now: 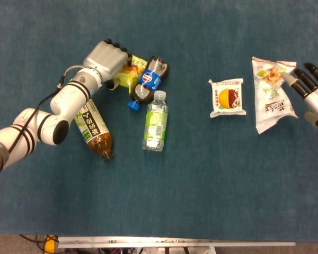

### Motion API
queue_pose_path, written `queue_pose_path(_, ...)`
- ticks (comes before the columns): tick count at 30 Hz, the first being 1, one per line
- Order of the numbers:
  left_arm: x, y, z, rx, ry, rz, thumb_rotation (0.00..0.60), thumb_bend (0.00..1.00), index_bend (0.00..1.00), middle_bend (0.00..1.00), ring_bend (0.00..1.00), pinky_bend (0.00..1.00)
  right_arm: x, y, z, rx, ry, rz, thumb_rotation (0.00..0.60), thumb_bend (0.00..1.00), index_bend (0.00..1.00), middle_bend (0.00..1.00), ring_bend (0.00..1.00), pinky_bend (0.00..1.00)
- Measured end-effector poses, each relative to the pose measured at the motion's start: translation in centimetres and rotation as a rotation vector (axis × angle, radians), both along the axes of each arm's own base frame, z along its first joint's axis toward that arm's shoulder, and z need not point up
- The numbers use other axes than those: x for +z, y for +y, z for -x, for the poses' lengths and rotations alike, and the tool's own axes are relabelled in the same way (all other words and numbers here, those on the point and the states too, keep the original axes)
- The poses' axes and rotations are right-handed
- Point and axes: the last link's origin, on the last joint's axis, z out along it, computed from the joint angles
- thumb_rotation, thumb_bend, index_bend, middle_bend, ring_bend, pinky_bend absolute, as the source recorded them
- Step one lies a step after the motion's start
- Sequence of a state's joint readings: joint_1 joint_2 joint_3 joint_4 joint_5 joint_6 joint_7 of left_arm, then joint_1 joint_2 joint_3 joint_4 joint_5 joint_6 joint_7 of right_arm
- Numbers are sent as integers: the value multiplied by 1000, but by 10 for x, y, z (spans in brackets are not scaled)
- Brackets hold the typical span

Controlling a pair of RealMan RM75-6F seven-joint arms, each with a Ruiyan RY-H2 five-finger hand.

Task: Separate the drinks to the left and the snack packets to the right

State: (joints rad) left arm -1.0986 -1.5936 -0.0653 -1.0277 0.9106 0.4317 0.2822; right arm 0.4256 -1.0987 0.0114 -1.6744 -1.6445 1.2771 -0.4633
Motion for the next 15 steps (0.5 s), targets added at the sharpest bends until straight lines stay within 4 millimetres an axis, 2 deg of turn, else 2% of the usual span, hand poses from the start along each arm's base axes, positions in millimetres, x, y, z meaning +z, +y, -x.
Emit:
queue_pose_path(7,1,2,1,8,-39,-38,600,323,374,420,294,142,2,-1,-1,-4,-15,11,600,50,193,311,216,355)
queue_pose_path(15,22,-7,-4,21,-118,-40,600,323,378,448,303,152,0,-4,-3,-6,-29,12,600,49,193,312,216,355)
